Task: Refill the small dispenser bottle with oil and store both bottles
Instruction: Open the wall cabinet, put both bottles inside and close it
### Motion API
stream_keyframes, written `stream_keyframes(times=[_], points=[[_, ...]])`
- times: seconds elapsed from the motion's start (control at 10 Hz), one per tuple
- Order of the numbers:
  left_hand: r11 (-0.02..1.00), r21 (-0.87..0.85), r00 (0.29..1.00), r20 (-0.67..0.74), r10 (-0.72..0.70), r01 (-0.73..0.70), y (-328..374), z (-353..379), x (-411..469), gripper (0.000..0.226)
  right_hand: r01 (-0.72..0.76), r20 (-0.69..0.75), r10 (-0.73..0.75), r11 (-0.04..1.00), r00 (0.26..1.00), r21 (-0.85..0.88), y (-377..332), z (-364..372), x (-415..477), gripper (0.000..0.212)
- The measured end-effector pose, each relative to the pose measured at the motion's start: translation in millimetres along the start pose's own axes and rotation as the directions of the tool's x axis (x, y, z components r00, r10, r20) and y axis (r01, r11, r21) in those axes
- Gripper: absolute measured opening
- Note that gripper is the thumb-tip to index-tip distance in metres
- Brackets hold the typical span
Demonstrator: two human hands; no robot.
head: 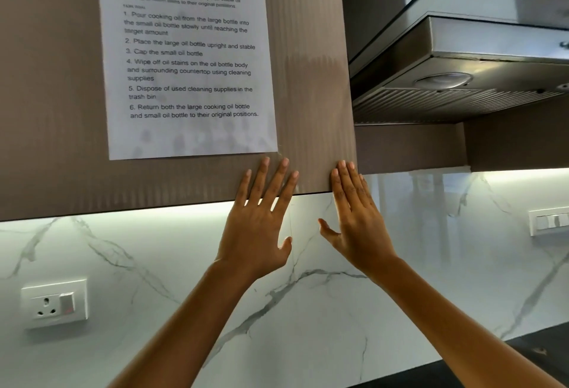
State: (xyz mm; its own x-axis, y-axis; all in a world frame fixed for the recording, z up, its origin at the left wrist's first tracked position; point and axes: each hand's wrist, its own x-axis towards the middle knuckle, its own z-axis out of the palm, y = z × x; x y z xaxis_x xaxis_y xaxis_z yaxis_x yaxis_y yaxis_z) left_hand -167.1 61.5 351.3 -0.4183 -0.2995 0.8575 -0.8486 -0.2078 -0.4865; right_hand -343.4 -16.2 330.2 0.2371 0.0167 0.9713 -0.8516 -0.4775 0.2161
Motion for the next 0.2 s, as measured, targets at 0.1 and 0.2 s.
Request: stream_keyframes(times=[0.1,0.2], points=[[1.000,-0.014,0.998,0.055,-0.020,0.021,-4,-16,-13,0.093,-0.094,0.010,0.093,0.995,0.996,0.041,-15,-12,3,0.078],[0.991,-0.038,0.990,0.068,-0.127,0.130,-10,-30,-29,0.089,-0.147,-0.013,0.149,0.984,0.989,0.101,-30,-23,5,0.066]])
